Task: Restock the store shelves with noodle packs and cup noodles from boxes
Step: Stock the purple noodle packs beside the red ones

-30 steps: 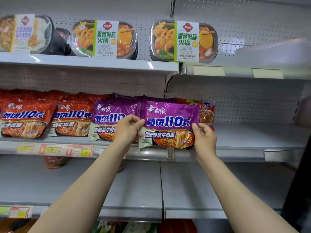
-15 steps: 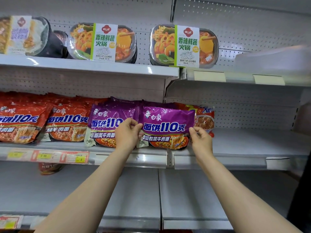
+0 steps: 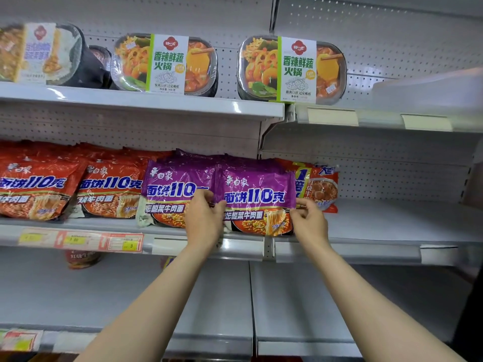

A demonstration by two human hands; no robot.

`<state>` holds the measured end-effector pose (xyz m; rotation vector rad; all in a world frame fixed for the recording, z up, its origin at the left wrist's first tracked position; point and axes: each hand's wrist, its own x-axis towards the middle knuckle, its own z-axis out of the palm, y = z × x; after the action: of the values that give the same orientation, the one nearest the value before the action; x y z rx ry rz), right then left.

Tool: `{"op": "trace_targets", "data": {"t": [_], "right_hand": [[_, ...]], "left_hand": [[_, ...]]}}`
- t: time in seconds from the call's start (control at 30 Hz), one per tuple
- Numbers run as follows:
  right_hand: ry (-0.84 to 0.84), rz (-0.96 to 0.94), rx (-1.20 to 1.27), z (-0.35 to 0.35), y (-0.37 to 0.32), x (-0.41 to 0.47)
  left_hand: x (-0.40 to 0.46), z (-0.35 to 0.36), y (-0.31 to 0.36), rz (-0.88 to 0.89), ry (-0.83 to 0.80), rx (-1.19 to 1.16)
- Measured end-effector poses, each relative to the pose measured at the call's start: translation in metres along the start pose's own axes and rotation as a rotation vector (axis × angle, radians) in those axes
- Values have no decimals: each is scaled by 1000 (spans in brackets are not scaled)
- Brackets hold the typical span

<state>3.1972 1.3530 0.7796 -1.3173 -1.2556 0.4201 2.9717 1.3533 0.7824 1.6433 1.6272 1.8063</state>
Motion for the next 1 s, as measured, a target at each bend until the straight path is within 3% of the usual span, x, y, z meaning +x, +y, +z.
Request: {"op": "trace_targets", "data": {"t": [0.3, 0.47, 0.7, 0.83, 1.0], "right_hand": [[-118, -91, -141, -4, -2, -9], [-159, -122, -183, -10, 3, -9], [-49, -203, -430, -7, 15, -12], [-81, -202, -393, -3, 12, -8], [-120, -290, -561, -5, 12, -6]], "left_hand": [[-52, 20, -11, 244, -58, 162], [-56, 19, -8, 202, -65, 176], [-56, 21, -11, 197, -93, 228], [-55, 21, -13, 194, -94, 240], [-55, 22, -13, 189, -104, 256]]}}
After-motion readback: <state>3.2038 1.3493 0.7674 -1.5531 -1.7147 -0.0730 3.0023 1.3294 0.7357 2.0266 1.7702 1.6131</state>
